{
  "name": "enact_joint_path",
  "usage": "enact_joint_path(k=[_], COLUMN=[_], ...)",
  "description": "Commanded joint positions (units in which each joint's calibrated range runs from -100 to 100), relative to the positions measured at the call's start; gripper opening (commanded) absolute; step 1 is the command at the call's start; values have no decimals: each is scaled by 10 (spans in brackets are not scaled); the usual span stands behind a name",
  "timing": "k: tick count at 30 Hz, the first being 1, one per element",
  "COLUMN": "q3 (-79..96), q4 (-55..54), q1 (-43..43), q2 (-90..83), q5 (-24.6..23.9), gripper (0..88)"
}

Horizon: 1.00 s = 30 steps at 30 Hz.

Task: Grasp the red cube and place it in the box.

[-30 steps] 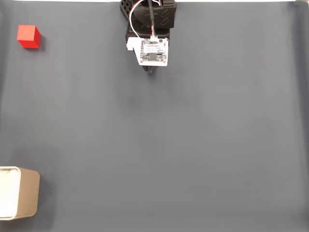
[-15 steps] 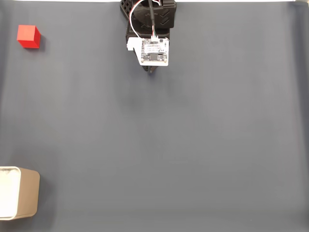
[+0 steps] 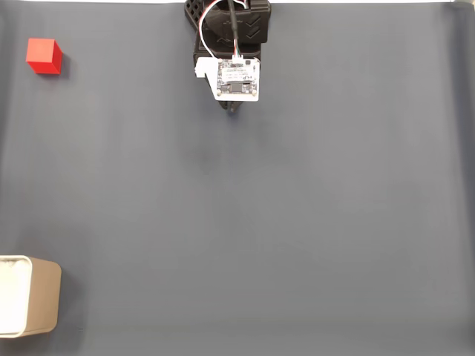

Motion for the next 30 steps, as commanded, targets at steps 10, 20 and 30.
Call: enact_joint_path(k=[10,20,30], q3=[5,3,-73], q4=[-24,-140,-218], q1=[5,12,9], q2=[1,2,55], q5=[5,1,0], gripper=[0,0,0])
